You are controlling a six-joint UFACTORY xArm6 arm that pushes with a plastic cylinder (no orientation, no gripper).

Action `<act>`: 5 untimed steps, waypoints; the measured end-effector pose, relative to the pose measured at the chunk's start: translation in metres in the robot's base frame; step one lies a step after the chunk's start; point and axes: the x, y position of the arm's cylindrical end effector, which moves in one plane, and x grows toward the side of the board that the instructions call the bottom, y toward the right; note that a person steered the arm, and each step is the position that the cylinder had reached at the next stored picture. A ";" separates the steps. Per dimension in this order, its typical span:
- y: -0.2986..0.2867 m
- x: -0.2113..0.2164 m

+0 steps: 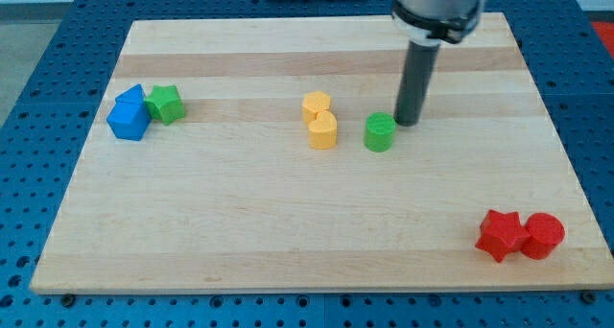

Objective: Move green circle slightly to the left

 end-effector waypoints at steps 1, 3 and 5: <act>-0.034 0.005; -0.056 0.069; 0.021 0.028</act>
